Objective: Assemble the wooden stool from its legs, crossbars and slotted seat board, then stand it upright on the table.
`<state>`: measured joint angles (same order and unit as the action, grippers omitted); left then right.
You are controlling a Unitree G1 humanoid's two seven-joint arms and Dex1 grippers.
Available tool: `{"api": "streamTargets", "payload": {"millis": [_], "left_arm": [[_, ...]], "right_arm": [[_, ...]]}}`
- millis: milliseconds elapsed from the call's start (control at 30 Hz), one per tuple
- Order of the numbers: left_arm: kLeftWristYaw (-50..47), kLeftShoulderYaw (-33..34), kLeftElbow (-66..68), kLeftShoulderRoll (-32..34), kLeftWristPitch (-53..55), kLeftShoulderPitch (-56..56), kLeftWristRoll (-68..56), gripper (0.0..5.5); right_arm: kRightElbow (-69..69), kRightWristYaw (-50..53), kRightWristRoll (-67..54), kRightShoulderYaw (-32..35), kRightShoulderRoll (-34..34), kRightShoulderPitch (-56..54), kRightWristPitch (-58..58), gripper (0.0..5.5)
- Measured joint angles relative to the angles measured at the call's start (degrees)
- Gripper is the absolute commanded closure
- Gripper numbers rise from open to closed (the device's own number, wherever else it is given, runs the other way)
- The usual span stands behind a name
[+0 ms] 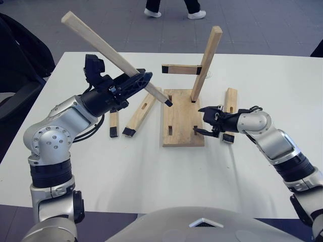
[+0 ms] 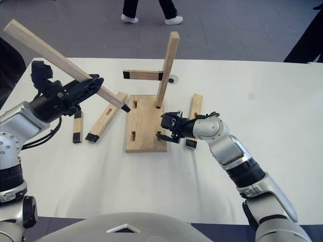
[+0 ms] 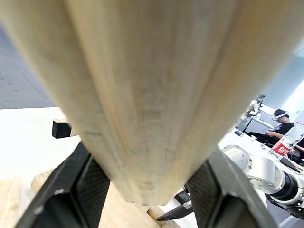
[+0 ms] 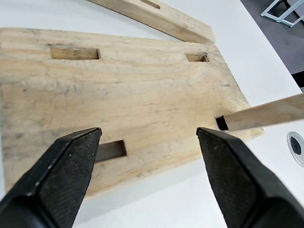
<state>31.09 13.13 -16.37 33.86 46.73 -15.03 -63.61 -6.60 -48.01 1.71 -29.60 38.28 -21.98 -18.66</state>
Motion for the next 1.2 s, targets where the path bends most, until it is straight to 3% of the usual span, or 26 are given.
{"api": "streamTargets", "payload": {"millis": [433,833,1200], "left_arm": [[1.17,-1.41,-0.66,-0.63,-0.09,0.34,5.72,3.4],[5.09,-2.88,0.41,0.31,-3.19,0.92,14.67,3.4],[12.83,-11.37,3.95,-2.68,-14.34,4.13,25.48,3.4]], "right_arm": [[7.22,-10.01,14.95,-7.59,0.71,-9.82,21.1,1.8],[17.7,-9.67,20.6,-9.31,-0.24,-14.72,37.31,1.8],[23.16,-1.14,25.7,-9.01,10.64,-13.41,71.49,1.8]]}}
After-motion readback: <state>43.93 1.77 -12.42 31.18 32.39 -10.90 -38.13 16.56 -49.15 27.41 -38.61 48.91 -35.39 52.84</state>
